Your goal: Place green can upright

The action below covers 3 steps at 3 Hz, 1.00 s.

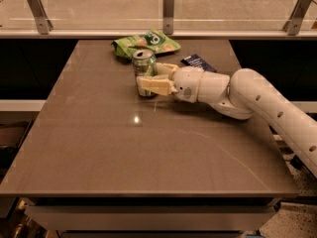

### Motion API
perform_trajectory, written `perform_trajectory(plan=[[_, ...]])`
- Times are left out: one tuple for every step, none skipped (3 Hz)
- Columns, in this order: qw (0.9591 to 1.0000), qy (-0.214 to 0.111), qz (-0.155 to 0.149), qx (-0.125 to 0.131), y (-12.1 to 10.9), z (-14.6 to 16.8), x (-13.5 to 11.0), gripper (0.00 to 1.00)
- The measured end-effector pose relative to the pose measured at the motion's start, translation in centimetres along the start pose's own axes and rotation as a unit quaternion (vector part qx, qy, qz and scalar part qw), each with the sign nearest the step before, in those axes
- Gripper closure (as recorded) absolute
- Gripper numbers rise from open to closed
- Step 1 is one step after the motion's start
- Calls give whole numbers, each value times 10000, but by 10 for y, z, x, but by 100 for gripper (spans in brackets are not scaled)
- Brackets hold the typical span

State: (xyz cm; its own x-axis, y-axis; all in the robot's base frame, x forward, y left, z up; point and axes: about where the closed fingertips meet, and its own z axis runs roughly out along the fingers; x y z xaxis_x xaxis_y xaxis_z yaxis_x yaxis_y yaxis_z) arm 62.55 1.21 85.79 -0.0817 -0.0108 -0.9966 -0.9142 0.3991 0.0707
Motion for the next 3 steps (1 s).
perform_trajectory(plan=[[10000,0,0,-1,0,0,-2,59],[10000,0,0,-2,0,0,-2,35],[10000,0,-3,-24,2,2,-2,13]])
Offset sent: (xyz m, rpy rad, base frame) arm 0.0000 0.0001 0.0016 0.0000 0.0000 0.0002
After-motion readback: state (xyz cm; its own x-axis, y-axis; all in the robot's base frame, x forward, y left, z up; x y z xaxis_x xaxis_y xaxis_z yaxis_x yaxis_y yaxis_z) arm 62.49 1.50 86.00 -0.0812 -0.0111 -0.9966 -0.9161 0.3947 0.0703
